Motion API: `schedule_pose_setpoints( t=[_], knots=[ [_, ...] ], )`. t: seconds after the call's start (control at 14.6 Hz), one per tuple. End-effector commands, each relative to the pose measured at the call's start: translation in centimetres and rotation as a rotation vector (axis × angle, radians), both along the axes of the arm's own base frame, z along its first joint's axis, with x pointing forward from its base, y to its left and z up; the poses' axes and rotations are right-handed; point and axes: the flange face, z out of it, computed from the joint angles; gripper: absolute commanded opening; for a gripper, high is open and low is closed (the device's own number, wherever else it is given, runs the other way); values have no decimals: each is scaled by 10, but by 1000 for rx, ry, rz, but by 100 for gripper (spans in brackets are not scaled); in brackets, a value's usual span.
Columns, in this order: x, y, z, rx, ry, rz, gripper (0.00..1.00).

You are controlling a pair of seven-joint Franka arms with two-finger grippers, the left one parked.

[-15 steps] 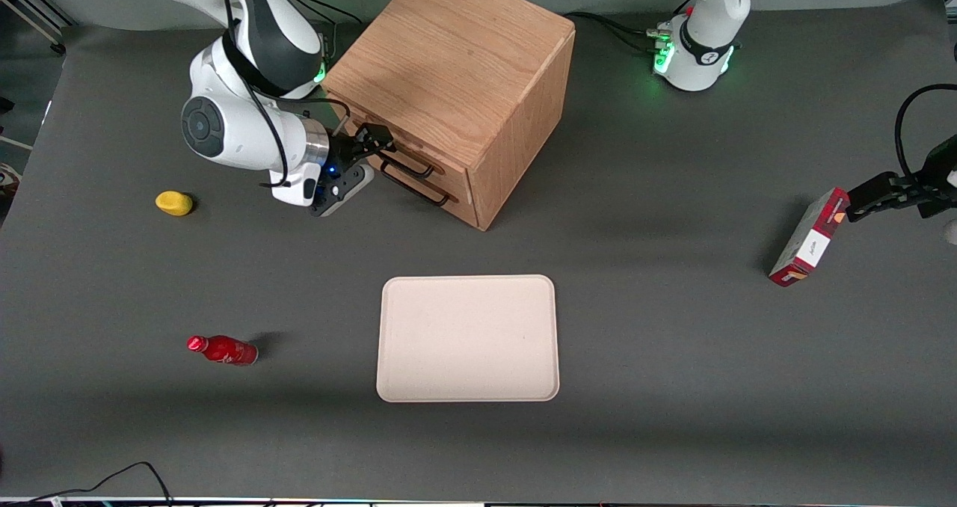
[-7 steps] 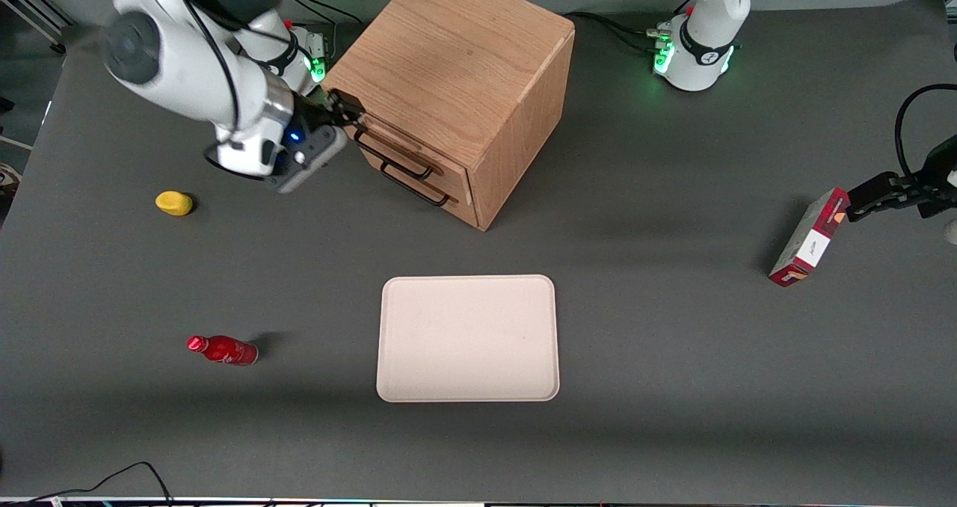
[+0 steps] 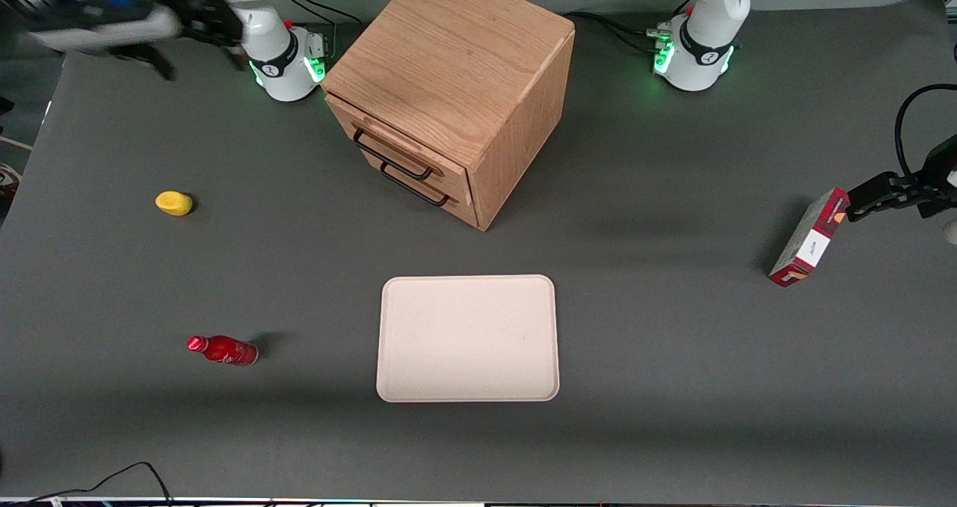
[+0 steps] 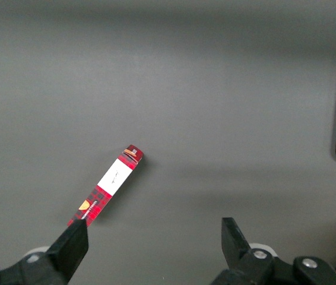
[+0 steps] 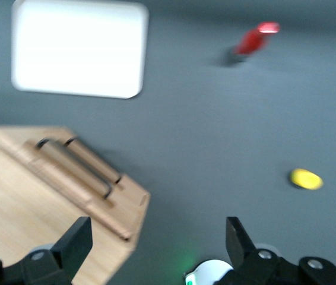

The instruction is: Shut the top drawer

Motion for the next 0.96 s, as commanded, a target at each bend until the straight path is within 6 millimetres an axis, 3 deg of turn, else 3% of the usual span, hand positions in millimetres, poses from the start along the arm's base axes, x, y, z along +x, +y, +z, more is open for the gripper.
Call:
schedule_pose_setpoints(
  t=[0.0,0.07,0.14,0.27,0.41,0.62,0.89],
  knots=[
    [6,-63,7,-22,21,-162,100],
    [7,-90,5,-12,27,-212,100],
    [12,-104,-11,-9,53,-238,100],
    [21,-110,-46,-15,40,-247,100],
    [18,-110,-64,-11,14,-245,100],
    [31,-111,-68,-19,24,-240,100],
    [31,-115,-66,-18,28,-232,100]
  ],
)
